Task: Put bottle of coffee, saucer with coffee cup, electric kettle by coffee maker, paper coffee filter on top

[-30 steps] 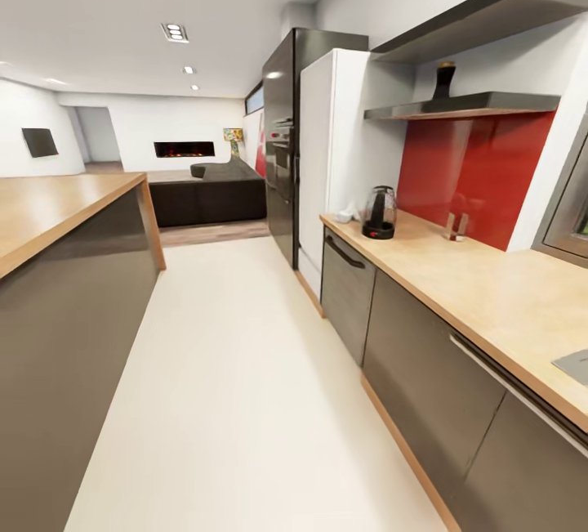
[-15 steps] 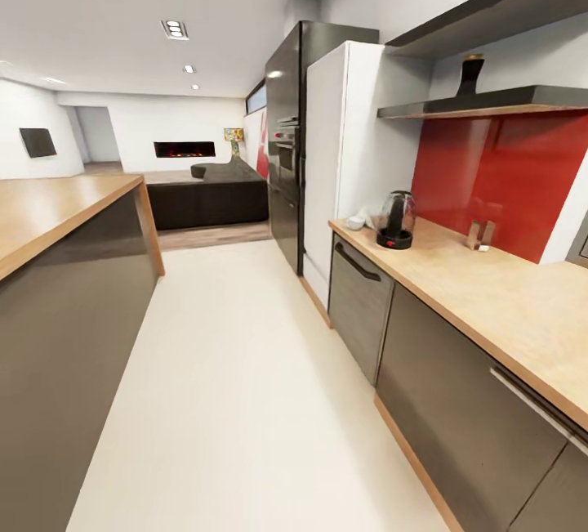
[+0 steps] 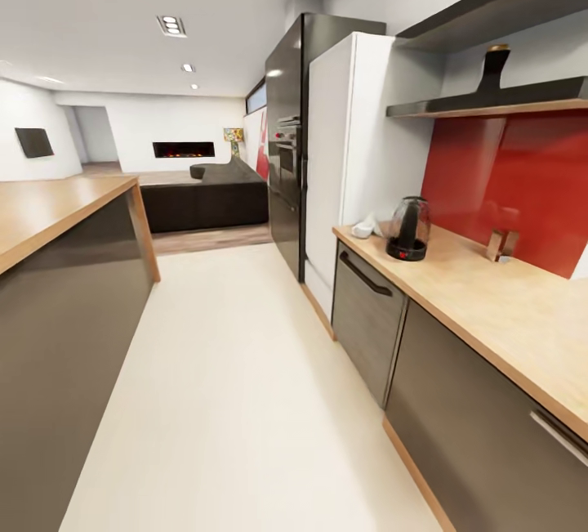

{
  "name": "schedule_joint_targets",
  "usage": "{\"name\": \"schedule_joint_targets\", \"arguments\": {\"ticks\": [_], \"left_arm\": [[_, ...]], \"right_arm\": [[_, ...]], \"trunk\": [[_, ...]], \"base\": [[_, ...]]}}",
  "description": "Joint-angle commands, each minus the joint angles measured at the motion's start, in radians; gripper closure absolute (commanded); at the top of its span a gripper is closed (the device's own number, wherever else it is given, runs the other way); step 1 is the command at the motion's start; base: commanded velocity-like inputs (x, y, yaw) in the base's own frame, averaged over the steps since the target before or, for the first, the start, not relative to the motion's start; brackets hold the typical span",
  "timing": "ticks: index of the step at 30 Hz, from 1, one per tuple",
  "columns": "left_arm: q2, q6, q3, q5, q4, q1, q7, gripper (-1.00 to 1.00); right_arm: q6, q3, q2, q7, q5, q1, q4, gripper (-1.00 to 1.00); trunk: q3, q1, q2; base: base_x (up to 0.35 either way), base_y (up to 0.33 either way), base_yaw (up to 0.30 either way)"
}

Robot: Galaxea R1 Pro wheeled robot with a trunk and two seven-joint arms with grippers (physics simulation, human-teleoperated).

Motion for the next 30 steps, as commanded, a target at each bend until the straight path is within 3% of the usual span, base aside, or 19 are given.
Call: {"name": "schedule_joint_targets", "arguments": {"ticks": [1,16,30], "left_arm": [[0.000,-0.002,0.000,-0.001,-0.001,0.000,0.000,-1.00],[0.000,-0.002,0.002,-0.001,-0.001,0.000,0.001,-1.00],[0.000,-0.002,0.002,-0.001,-0.001,0.000,0.001,-1.00]], "right_arm": [[-0.001,0.000,0.000,0.000,0.003,0.000,0.000,-1.00],[-0.001,0.000,0.000,0.000,0.003,0.000,0.000,-1.00],[-0.001,0.000,0.000,0.000,0.003,0.000,0.000,-1.00]], "trunk": [[-0.001,0.001,0.000],[-0.001,0.001,0.000],[-0.001,0.001,0.000]], "base": [[0.329,0.000,0.000],[0.329,0.001,0.000],[0.329,0.085,0.000]]}}
